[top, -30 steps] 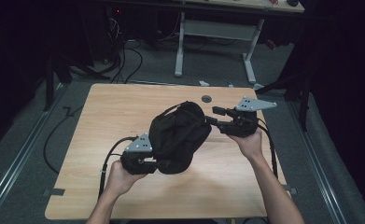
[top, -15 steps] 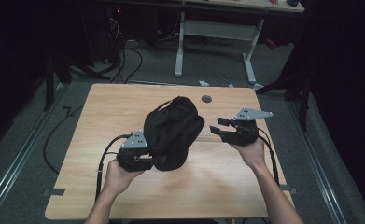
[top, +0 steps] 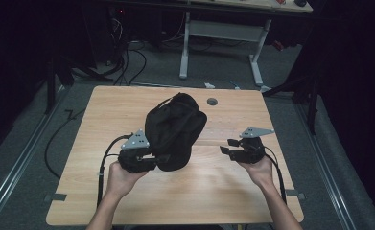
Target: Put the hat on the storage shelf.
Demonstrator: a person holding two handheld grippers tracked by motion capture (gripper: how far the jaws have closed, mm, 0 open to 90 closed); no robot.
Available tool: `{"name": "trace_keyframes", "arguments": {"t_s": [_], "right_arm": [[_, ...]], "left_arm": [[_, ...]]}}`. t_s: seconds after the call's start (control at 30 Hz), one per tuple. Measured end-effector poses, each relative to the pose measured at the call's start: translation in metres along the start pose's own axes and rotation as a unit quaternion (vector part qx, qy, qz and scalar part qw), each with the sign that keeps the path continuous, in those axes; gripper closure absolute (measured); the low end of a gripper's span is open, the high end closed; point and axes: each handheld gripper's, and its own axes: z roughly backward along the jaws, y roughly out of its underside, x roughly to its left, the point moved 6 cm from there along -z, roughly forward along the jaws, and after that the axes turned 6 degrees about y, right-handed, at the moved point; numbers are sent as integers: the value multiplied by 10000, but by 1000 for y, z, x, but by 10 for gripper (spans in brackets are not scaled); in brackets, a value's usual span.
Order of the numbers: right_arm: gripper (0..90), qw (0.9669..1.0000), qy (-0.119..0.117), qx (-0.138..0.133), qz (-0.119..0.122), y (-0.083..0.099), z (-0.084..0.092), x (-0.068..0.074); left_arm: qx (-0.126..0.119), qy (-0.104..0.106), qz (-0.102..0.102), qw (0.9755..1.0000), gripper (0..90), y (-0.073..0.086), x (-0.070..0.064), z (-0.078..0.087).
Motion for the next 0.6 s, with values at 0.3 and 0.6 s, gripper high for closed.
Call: {"name": "trace_keyframes", "arguments": {"t_s": [0.3, 0.6], "right_arm": [[494, 9983, 405, 354, -203, 49, -15, -9], [460, 9956, 782, 469, -211, 71, -21, -17]], "left_arm": [[-284, -216, -67, 9993, 691, -12, 6, 1], [-698, -450, -68, 9965, 690, -31, 16, 2]]}}
